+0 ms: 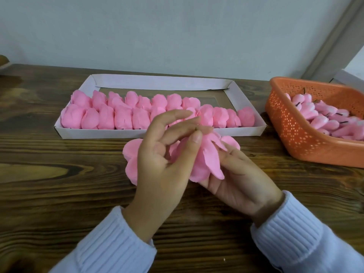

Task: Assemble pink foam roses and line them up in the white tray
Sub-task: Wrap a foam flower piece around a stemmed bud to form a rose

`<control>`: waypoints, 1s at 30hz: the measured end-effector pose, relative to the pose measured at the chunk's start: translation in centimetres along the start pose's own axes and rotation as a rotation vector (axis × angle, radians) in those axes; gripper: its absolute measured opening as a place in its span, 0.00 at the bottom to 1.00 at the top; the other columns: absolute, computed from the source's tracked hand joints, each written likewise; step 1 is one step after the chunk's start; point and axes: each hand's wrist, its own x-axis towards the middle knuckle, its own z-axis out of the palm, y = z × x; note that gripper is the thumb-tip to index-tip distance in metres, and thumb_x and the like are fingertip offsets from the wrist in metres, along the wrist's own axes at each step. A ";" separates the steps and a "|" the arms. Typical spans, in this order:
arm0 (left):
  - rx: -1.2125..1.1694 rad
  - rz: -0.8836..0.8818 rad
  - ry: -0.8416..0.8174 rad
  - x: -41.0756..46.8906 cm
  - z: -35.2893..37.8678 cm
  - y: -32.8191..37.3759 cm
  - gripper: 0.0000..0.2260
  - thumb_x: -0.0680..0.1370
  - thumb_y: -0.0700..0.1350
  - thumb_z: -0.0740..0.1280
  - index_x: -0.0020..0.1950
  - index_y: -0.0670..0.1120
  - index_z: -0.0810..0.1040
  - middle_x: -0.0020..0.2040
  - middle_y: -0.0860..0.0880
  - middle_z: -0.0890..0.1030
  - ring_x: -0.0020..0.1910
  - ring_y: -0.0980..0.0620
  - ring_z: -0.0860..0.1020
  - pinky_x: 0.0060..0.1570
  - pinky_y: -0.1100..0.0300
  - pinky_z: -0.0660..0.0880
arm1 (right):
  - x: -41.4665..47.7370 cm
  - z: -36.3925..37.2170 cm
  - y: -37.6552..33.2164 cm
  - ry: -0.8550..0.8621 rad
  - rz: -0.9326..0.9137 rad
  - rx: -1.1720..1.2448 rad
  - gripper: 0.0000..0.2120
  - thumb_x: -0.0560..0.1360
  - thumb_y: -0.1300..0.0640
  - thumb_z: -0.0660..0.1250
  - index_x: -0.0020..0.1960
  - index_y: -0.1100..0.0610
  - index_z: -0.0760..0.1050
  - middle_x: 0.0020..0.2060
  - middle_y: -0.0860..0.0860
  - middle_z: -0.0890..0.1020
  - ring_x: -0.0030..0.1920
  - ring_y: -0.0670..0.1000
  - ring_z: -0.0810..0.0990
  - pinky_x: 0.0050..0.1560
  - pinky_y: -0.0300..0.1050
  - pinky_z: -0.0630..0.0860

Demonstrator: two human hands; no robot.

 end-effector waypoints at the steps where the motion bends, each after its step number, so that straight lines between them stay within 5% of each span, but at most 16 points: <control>1: 0.024 0.012 0.006 0.0 0.0 0.1 0.10 0.76 0.39 0.67 0.57 0.46 0.73 0.47 0.49 0.85 0.52 0.54 0.82 0.53 0.64 0.75 | 0.0 -0.1 0.0 -0.016 0.013 0.004 0.16 0.75 0.61 0.63 0.60 0.63 0.78 0.55 0.60 0.81 0.55 0.56 0.81 0.59 0.54 0.76; 7: 0.131 0.050 0.066 0.1 -0.1 -0.3 0.10 0.76 0.34 0.66 0.56 0.39 0.73 0.48 0.45 0.83 0.50 0.54 0.83 0.54 0.63 0.76 | -0.1 -0.2 -0.8 -0.048 0.052 0.062 0.17 0.71 0.57 0.67 0.59 0.61 0.79 0.55 0.57 0.82 0.53 0.55 0.82 0.52 0.51 0.80; 11: 0.244 0.102 0.073 0.0 -0.3 -0.5 0.08 0.77 0.35 0.66 0.55 0.42 0.73 0.46 0.48 0.83 0.51 0.54 0.82 0.56 0.58 0.76 | -0.3 -0.6 -1.3 -0.052 0.031 0.033 0.33 0.66 0.57 0.74 0.68 0.65 0.69 0.56 0.59 0.78 0.51 0.58 0.80 0.51 0.53 0.81; 15: 0.345 0.186 0.056 0.0 -0.5 -0.5 0.07 0.78 0.37 0.65 0.55 0.42 0.72 0.46 0.50 0.82 0.50 0.56 0.82 0.54 0.60 0.76 | -0.4 -0.4 -0.9 0.020 -0.001 -0.106 0.23 0.68 0.59 0.71 0.63 0.60 0.72 0.46 0.55 0.82 0.41 0.53 0.84 0.41 0.47 0.82; 21: 0.399 0.220 0.026 0.0 -0.3 -0.5 0.09 0.77 0.38 0.64 0.56 0.45 0.72 0.46 0.54 0.81 0.48 0.60 0.81 0.50 0.66 0.75 | -0.6 -0.2 0.0 -0.010 -0.030 -0.221 0.16 0.69 0.59 0.69 0.57 0.54 0.79 0.47 0.54 0.83 0.44 0.51 0.84 0.47 0.48 0.82; 27: 0.209 0.021 -0.142 -0.1 0.0 -0.2 0.14 0.74 0.46 0.67 0.59 0.48 0.71 0.45 0.51 0.81 0.47 0.50 0.82 0.51 0.59 0.76 | -0.6 -0.3 0.4 -0.029 -0.082 -0.252 0.18 0.69 0.63 0.69 0.59 0.53 0.80 0.43 0.54 0.83 0.44 0.50 0.83 0.46 0.44 0.81; 30: 0.254 -0.018 -0.138 -0.1 0.3 -0.2 0.17 0.72 0.41 0.72 0.57 0.54 0.72 0.43 0.55 0.80 0.46 0.56 0.81 0.51 0.66 0.75 | -0.6 0.1 0.4 -0.040 -0.089 -0.251 0.20 0.69 0.64 0.69 0.60 0.53 0.80 0.41 0.52 0.83 0.44 0.47 0.83 0.46 0.42 0.80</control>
